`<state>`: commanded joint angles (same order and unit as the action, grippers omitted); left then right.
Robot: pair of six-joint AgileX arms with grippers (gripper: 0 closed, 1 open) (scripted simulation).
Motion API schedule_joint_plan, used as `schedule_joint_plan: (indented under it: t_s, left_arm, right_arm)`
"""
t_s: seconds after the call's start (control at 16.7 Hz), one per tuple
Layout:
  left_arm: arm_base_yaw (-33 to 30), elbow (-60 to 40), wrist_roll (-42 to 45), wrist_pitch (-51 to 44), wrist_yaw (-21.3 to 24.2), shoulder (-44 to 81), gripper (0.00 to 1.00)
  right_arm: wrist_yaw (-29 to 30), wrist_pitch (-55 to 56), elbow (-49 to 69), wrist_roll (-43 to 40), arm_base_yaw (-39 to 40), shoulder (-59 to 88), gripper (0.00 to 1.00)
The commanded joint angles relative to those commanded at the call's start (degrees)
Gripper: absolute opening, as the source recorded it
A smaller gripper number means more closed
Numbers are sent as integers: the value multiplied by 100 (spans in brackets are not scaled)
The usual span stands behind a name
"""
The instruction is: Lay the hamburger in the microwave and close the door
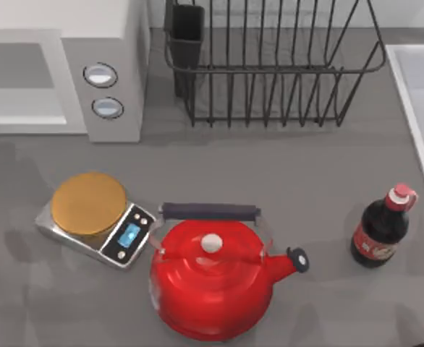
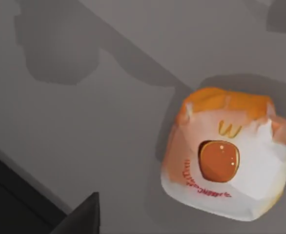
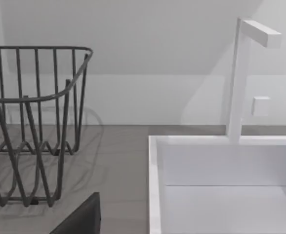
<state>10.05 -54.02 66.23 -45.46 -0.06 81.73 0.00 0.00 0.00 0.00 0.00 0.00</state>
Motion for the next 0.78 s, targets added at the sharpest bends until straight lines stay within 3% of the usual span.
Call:
schedule_joint_plan:
  t_s: [0.36,0.78]
  left_arm:
    - [270,-1066,1352,-973,9,1712,100]
    - [261,-1118,1441,-1014,12,1823,100]
  right_arm:
    - [0,0,0,0,0,0,100]
    - [0,0,0,0,0,0,100]
